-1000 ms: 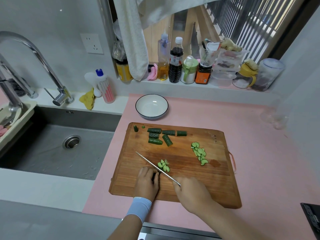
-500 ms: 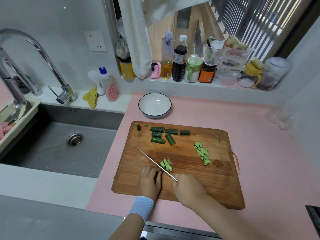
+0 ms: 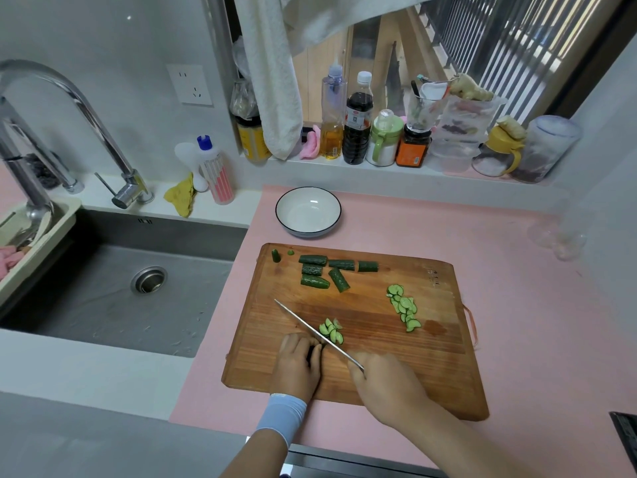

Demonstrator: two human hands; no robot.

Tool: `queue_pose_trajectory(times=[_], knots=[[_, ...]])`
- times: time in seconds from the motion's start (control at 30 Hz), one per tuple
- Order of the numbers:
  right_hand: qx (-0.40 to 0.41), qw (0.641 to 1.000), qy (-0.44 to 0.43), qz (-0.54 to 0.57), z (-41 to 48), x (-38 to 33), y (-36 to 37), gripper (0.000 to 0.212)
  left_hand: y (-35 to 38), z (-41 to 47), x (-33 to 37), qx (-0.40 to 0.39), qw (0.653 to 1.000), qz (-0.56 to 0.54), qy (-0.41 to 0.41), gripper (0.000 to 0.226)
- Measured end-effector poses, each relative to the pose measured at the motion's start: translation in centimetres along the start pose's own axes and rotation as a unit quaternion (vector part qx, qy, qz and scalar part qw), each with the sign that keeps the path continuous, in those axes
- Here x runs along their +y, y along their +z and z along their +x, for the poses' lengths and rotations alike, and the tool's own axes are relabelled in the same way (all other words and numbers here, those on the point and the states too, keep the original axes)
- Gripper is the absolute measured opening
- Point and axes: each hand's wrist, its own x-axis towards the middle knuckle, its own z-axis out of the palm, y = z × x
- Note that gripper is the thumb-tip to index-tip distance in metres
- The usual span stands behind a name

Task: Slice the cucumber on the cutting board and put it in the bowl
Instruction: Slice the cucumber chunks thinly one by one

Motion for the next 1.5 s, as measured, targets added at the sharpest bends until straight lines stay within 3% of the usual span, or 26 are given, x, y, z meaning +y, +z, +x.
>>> queue_pose_trajectory(times=[0.13,0.67,1.07,1.5], knots=[[-0.006,1.000,0.008,-0.003,0.1,0.0,0.1,0.038,0.0,0.0,0.0,-0.001,1.000,0.002,-0.005,0.022],[-0.012,1.000,0.026,0.005,1.6,-0.9,0.7,0.021,0.3,-0.3,-0.4,-0.018,1.000,0.008,-0.019,0.015],[0.001,1.000,0.009,-0.003,0.0,-0.4,0.2,0.034,0.2,-0.3,-0.5,-0.005,1.000,-0.001,-0.019,0.016],[-0.005,1.000,0.023,-0.007,1.6,-1.5,0.9,0.026,0.3,-0.5,-0.8,-0.010,1.000,0.003,-0.004,0.013]])
